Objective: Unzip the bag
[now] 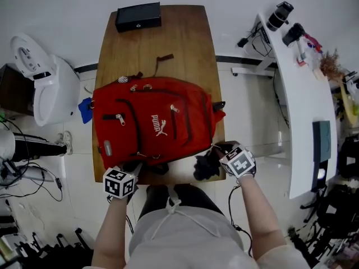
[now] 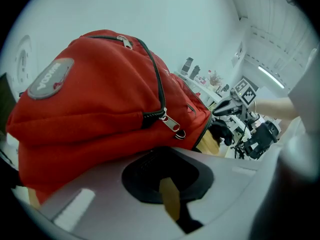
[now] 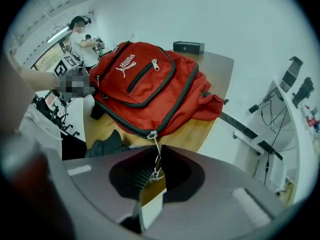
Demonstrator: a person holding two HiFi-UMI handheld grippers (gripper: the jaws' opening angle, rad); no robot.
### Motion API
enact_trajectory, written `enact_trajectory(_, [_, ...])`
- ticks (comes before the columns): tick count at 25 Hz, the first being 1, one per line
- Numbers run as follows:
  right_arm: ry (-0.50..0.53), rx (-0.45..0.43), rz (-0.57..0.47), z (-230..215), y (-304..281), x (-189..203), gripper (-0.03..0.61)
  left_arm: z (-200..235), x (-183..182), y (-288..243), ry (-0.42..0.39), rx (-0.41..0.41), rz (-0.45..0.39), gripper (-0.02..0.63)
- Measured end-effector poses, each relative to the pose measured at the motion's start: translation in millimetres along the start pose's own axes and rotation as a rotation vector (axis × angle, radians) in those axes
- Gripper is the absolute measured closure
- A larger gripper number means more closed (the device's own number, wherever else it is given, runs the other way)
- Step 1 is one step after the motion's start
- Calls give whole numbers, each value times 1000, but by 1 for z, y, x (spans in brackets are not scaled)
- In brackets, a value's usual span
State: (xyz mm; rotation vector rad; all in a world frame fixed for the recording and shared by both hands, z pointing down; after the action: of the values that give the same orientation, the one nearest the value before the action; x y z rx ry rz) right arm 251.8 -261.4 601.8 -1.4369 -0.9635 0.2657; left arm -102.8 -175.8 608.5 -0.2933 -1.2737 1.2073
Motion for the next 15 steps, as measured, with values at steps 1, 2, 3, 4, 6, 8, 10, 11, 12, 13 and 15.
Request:
enact_trajectory(1, [-9, 0, 0, -2, 0, 0, 541, 0, -1, 0, 0, -3, -1, 607])
enact_trajectory(2, [-29, -2, -4, -2, -1, 0, 540, 0, -1, 0, -1, -9, -3, 607])
enact_trajectory(3, [-54, -4, -13, -1, -2, 0, 540, 1, -1, 0, -2, -18, -7, 607])
enact_trajectory(4, [-76, -6, -27, 0, -4, 1, 540, 1, -1, 0, 0, -30, -12, 607])
enact_trajectory(6, [-100, 4, -63, 4, -6, 4, 538, 2, 0, -1, 11, -53, -25, 607])
enact_trajectory(8, [-100, 32, -101, 6, -4, 7, 527, 1, 0, -1, 25, -63, -33, 607])
enact_trajectory(10, [-74, 68, -131, 7, -1, 7, 519, 0, -2, 0, 41, -65, -43, 607])
enact_trajectory(11, [-57, 86, -145, 7, 1, 5, 495, 0, -3, 2, 53, -63, -53, 607])
enact_trajectory(12, [-43, 98, -163, 8, 4, 3, 493, -1, -5, 3, 64, -60, -66, 607])
enact_trajectory(13, [-39, 102, -188, 9, 9, 1, 481, -4, -7, 5, 72, -53, -80, 607])
enact_trajectory(15, [-65, 84, -276, 13, 26, -9, 524, -13, -13, 12, 73, -29, -123, 607])
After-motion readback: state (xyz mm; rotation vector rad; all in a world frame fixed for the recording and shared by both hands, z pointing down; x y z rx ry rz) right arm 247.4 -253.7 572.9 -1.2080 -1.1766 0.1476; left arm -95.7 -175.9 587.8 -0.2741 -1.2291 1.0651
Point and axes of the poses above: the fingertips, and each gripper's own axes: y backward along the fingers, z to its left, x out of its underside, the point moved 7 cm from there along y, backward along the fingers, and after that the axes turned 4 degrees about -y, right-handed, at the moved point
